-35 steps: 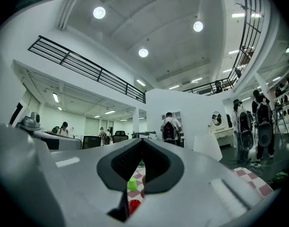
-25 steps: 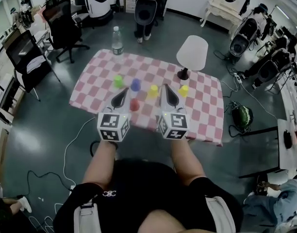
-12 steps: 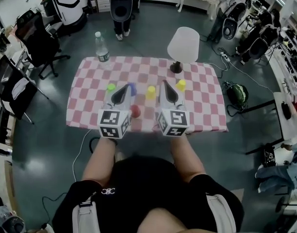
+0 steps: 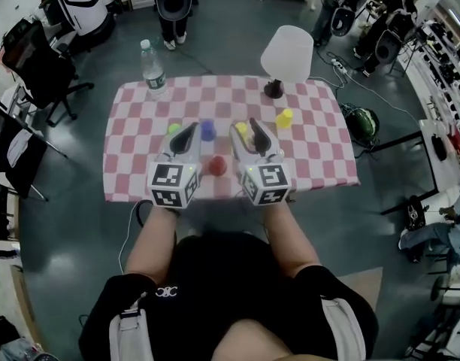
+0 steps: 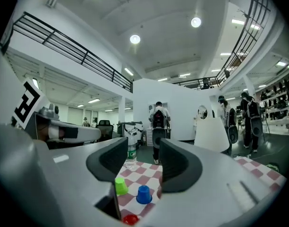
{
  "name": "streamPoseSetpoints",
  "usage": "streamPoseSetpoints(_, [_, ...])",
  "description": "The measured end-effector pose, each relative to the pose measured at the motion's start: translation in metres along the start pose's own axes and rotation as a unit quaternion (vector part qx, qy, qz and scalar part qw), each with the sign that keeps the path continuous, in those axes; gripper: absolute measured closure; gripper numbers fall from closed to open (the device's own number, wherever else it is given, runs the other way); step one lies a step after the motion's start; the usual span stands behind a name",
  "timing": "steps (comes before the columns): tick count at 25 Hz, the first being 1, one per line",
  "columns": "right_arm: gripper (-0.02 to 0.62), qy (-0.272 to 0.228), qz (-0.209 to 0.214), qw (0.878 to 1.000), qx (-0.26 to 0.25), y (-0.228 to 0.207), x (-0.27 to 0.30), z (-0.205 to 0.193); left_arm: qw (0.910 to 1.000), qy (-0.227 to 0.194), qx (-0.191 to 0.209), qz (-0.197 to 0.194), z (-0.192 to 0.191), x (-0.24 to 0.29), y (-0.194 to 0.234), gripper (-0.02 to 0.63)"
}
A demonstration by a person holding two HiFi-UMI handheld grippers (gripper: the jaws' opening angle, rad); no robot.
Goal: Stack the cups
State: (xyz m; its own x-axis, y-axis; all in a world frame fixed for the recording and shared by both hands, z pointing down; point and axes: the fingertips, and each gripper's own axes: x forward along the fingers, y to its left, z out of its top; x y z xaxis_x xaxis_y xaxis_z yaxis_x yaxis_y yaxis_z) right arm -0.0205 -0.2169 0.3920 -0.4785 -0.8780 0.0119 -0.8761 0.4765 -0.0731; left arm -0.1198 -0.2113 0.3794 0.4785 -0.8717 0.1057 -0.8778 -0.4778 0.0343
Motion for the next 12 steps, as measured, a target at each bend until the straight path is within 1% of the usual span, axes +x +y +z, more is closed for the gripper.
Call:
streamPoseSetpoints(7, [0.402,0.073,-0.015,0.997,0.005,0.013,0.010,-0.063,0.9995,0.014,-0.006,-0.027,-0.015,0.001,0.015,0.607])
streamPoseSetpoints(12, [0.400,0.137,-0.025,0.990,0.010,0.018,0.012,-0.117,0.9988,0.028,-0.010,-0.039,-0.025,-0.001,0.023,0.607])
